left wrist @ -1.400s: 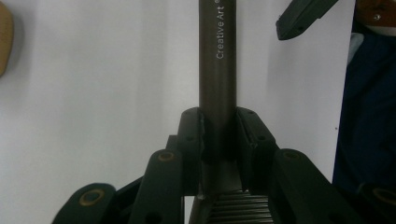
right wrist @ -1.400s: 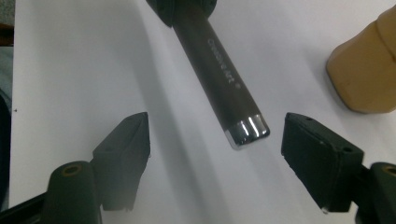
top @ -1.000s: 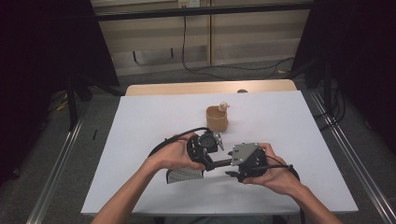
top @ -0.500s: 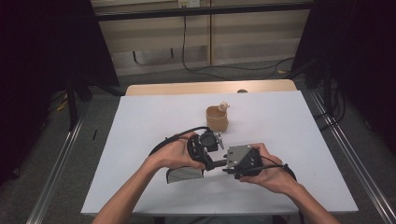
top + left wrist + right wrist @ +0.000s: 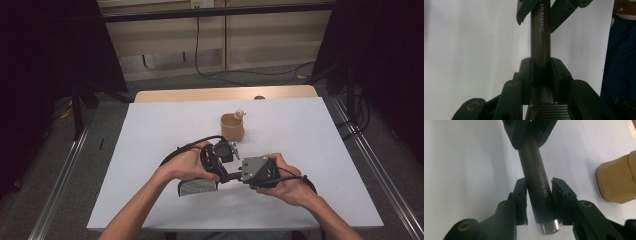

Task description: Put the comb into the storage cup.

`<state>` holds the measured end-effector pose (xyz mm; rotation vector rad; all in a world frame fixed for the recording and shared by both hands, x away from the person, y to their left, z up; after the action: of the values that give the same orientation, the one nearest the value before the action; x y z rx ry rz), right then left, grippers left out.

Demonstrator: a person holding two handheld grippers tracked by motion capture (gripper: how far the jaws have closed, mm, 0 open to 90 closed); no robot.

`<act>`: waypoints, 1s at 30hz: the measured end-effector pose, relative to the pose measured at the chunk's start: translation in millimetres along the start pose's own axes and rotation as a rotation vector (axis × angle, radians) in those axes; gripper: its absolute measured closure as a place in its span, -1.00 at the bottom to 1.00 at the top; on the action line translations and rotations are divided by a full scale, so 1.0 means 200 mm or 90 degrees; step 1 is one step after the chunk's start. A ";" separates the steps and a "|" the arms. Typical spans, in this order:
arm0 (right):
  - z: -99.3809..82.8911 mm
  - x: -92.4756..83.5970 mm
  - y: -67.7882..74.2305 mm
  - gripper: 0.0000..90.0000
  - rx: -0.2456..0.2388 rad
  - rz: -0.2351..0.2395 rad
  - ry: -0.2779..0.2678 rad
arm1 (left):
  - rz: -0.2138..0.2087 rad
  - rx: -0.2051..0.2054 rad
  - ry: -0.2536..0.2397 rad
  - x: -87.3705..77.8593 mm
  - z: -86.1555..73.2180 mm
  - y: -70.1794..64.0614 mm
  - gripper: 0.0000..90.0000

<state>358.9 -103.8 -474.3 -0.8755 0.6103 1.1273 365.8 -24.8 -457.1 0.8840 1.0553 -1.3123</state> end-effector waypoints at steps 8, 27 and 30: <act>-0.01 0.01 0.01 0.52 -0.011 0.013 0.004 | 0.001 -0.005 0.003 0.01 0.00 0.00 0.62; -0.02 0.01 0.04 0.62 -0.021 0.045 -0.009 | -0.003 0.029 -0.016 0.00 0.01 0.01 0.55; -0.03 0.01 0.04 0.62 -0.010 0.058 -0.009 | -0.005 0.029 -0.020 0.01 0.01 0.01 0.54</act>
<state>351.5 -105.8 -481.2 -0.8594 0.6359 1.2208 366.9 -26.2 -457.7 0.8908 1.0098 -1.3571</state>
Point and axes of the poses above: each handheld gripper's, and its own axes: x roughly forward along the jaws, z roughly out of its top, y roughly to its left, the point moved 10 cm from there along x, roughly forward along the jaws, and after that the axes turned 4 degrees about z, right-handed, at the moved point
